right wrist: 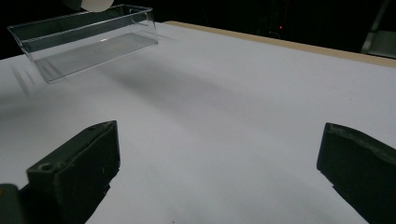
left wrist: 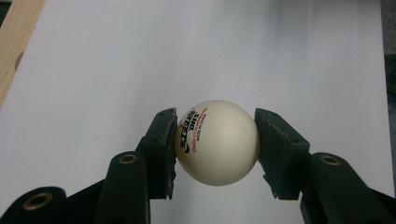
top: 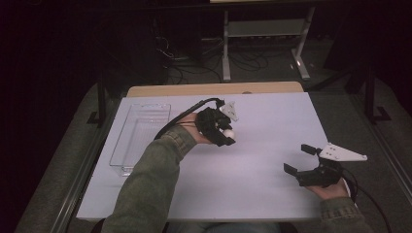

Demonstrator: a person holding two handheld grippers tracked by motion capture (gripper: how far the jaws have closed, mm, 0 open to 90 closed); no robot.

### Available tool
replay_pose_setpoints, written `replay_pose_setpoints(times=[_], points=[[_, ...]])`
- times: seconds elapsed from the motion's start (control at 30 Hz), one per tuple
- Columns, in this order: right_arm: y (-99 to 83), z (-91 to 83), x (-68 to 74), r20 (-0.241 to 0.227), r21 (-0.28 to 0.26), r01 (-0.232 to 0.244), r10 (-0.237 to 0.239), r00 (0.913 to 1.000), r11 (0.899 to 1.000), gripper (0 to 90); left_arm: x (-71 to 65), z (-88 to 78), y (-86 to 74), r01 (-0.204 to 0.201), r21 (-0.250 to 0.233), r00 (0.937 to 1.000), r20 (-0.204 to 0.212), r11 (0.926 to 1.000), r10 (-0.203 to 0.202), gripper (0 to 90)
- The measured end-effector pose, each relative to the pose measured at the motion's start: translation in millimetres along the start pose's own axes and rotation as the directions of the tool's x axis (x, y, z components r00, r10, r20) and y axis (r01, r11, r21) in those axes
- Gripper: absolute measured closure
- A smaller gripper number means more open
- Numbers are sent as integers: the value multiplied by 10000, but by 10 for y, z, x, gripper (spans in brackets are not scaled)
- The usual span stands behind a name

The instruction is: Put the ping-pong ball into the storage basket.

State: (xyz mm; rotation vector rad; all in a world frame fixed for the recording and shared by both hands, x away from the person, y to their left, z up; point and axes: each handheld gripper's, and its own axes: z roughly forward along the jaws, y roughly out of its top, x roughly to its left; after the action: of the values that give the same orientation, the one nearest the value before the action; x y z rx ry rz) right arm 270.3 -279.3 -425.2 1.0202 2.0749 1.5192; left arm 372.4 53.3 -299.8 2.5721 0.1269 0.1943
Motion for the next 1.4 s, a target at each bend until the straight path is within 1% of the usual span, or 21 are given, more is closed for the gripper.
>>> replay_pose_setpoints(times=[0.07, 0.27, 0.37, 0.47, 0.57, 0.6, 0.67, 0.87, 1.1, 1.23, 1.33, 1.4], points=[[0, -2, -1, 3, -3, -7, 7, 10000, 10000, 0, 6, -28, -14, -18, 77, 10000, -63, 10000, 18, 514], [1, -6, -5, 30, -35, -15, 15, 10000, 10000, 0, 22, -104, -84, 131, 161, 9996, -257, 9998, -127, 514], [2, -7, -7, 43, -37, -8, 8, 10000, 10000, 0, 37, -166, -127, 257, 97, 9990, -368, 9996, -253, 514], [3, -10, -6, 55, -42, -4, 5, 10000, 10000, 0, 40, -221, -174, 320, 37, 9987, -393, 9995, -318, 514], [2, -10, -7, 51, -33, -8, 8, 10000, 10000, 0, 44, -262, -213, 363, 88, 9984, -429, 9993, -359, 514], [1, -7, -8, 48, -18, -7, 7, 10000, 10000, 0, 53, -303, -250, 403, 146, 9980, -495, 9991, -395, 514], [1, -5, -7, 42, 0, 12, -12, 10000, 10000, 0, 61, -342, -283, 486, 79, 9976, -506, 9988, -481, 514], [1, -3, -5, 47, 29, 21, -21, 10000, 10000, 0, 79, -426, -363, 623, 131, 9959, -670, 9980, -613, 514], [-1, -1, -4, 27, 49, 14, -14, 10000, 10000, 0, 105, -532, -487, 974, 75, 9914, -884, 9952, -963, 514], [-1, -2, -7, 43, 46, 12, -12, 10000, 10000, 0, 118, -582, -565, 1084, 215, 9897, -966, 9939, -1058, 514], [-1, -1, -4, 50, 59, 26, -26, 10000, 10000, 0, 131, -627, -630, 1257, 126, 9867, -1052, 9920, -1237, 514], [-2, 1, -3, 34, 81, 31, -31, 10000, 10000, 0, 135, -656, -668, 1360, 164, 9849, -1104, 9906, -1334, 514]])
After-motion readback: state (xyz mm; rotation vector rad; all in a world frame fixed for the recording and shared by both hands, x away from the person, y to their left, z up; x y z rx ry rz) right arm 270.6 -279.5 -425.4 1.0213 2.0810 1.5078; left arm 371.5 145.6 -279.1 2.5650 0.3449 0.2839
